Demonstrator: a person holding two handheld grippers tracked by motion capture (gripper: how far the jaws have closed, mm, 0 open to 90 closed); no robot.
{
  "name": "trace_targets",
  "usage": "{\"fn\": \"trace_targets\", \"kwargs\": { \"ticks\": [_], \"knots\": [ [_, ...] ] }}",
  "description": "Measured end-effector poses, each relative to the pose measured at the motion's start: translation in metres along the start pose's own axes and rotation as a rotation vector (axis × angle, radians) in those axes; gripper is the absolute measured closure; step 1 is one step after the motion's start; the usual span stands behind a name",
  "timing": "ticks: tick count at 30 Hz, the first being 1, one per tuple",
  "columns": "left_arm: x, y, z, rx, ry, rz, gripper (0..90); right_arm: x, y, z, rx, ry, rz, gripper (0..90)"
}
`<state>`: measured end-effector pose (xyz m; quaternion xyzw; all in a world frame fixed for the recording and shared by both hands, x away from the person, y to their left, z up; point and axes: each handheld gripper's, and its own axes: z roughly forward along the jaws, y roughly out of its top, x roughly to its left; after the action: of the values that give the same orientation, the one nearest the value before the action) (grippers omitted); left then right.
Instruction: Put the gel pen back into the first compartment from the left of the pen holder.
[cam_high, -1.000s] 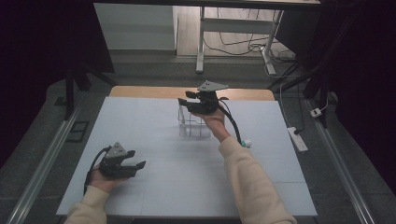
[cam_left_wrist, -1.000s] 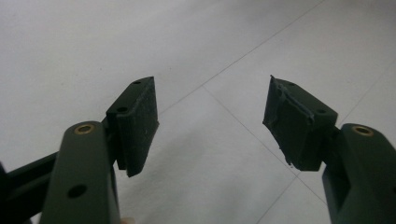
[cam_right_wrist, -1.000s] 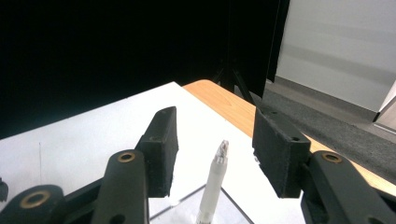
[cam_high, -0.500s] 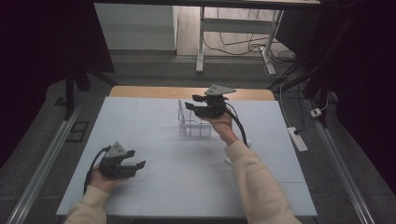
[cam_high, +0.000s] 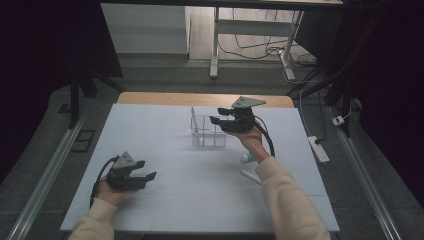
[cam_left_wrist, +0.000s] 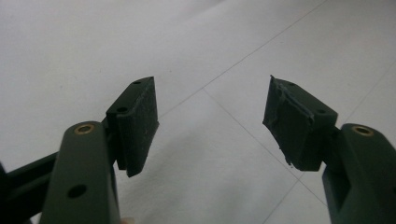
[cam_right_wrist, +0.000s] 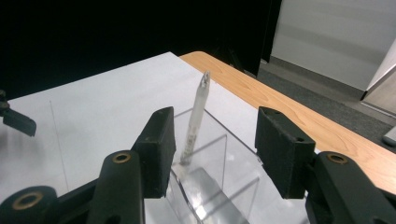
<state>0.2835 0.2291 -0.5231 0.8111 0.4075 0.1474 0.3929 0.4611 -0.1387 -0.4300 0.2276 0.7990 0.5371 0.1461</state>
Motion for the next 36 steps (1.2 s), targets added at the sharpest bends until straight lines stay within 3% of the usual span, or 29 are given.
{"fn": "trace_targets", "kwargs": {
  "ticks": [14, 19, 22, 27, 36],
  "knots": [
    [-0.002, 0.001, 0.000, 0.003, 0.007, 0.009, 35.0, 0.003, -0.017, -0.046, 0.051, -0.004, -0.002, 45.9],
    [-0.002, 0.001, 0.000, 0.002, 0.010, 0.009, 35.0, 0.004, -0.025, -0.061, 0.052, 0.001, 0.011, 45.4],
    [-0.002, 0.001, 0.000, 0.004, 0.010, 0.009, 35.0, 0.006, -0.028, -0.070, 0.044, -0.011, -0.004, 45.4],
    [-0.002, 0.001, 0.000, 0.004, 0.011, 0.009, 35.0, 0.011, -0.034, -0.077, 0.047, 0.004, -0.013, 45.2],
    [-0.002, 0.001, 0.000, 0.006, 0.011, 0.008, 34.9, 0.014, -0.046, -0.088, 0.049, -0.014, -0.010, 45.0]
  ]
}}
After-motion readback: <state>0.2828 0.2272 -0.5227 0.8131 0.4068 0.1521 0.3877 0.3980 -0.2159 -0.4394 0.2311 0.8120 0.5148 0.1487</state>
